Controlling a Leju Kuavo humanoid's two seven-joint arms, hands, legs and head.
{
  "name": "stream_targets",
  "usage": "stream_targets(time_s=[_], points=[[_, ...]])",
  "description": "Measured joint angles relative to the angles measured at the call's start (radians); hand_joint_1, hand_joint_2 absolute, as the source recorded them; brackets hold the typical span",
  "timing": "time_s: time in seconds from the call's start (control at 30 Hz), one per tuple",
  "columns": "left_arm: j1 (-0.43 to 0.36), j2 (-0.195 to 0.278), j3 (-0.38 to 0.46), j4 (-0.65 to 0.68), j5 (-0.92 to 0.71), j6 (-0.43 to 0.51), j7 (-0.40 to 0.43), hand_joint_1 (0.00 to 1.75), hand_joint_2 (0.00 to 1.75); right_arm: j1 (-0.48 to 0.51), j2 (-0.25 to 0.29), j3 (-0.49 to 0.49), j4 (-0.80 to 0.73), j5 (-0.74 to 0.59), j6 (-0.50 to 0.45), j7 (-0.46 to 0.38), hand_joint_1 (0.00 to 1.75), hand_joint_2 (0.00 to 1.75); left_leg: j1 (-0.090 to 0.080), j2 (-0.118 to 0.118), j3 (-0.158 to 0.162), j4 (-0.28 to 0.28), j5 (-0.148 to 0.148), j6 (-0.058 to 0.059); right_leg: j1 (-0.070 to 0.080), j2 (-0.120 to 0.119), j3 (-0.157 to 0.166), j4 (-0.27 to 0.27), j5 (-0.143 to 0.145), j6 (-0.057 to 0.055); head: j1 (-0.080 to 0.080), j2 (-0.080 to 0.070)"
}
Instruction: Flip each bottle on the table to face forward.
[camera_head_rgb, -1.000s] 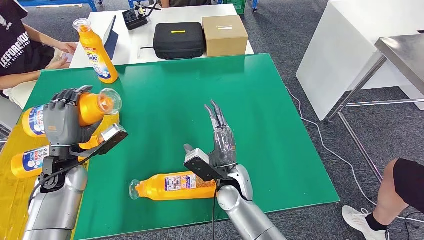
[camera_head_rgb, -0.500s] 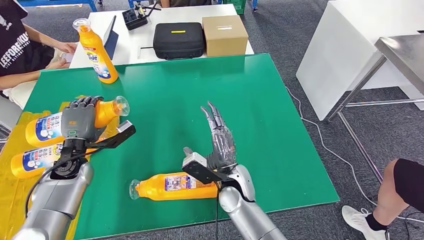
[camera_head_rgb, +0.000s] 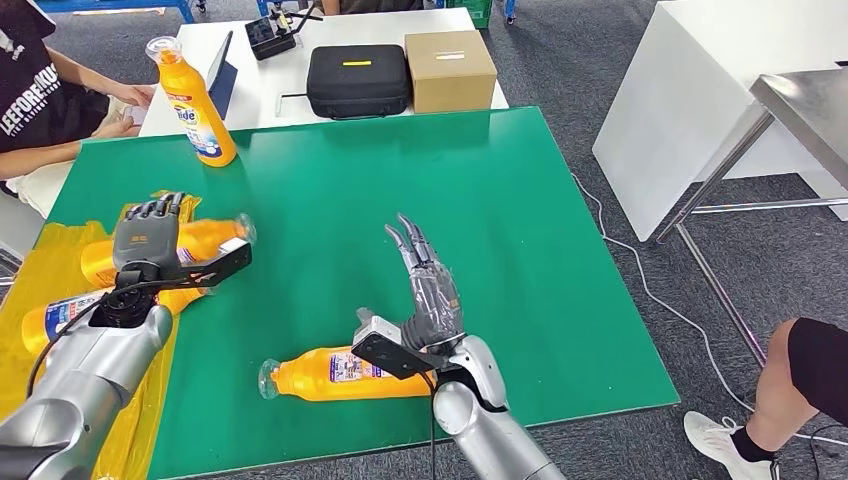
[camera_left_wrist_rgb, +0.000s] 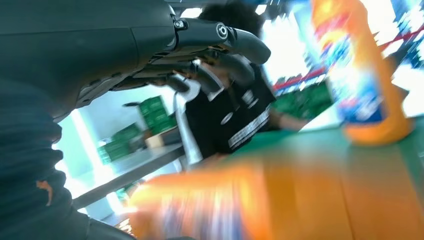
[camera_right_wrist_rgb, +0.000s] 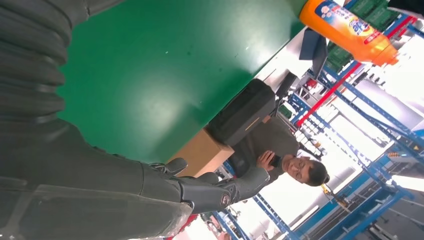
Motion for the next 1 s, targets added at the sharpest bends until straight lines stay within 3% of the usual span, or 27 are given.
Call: stream_targets(time_s=[0.33,0.57,0.83,1.0], points=[[-0.033,0.022,-0.008,0.077,0.0,-0.045,0.044,0.0,1.75,0.0,0.0,0.019,0.0,-0.012,0.049,0.003,0.0,1.75,0.0,0.0,0.0,0.0,0.0,0.0,0.0,0.0,0.0,0.0,0.0,0.0,0.0,0.0],[-0.032,0.025,0.006,0.094,0.002,-0.016,0.015,0.0,1.75,0.011,-0.013,0.08,-0.01,-0.129,0.362,0.024,0.0,1.75,0.0,0.0,0.0,0.0,0.0,0.0,0.0,0.0,0.0,0.0,0.0,0.0,0.0,0.0],[-0.031,0.025,0.02,0.102,0.002,-0.01,0.009,0.0,1.75,0.019,-0.026,0.126,-0.012,-0.15,0.406,0.024,0.0,1.75,0.0,0.0,0.001,0.0,0.0,0.0,0.0,0.0,0.001,0.0,0.0,0.0,0.0,0.0],[-0.016,0.023,0.047,0.101,0.019,0.032,-0.026,0.0,1.75,0.018,-0.046,0.193,-0.015,-0.204,0.544,-0.023,0.0,1.75,0.0,0.0,0.001,0.0,0.0,0.0,0.0,0.0,0.001,0.0,0.0,0.0,0.0,0.0]])
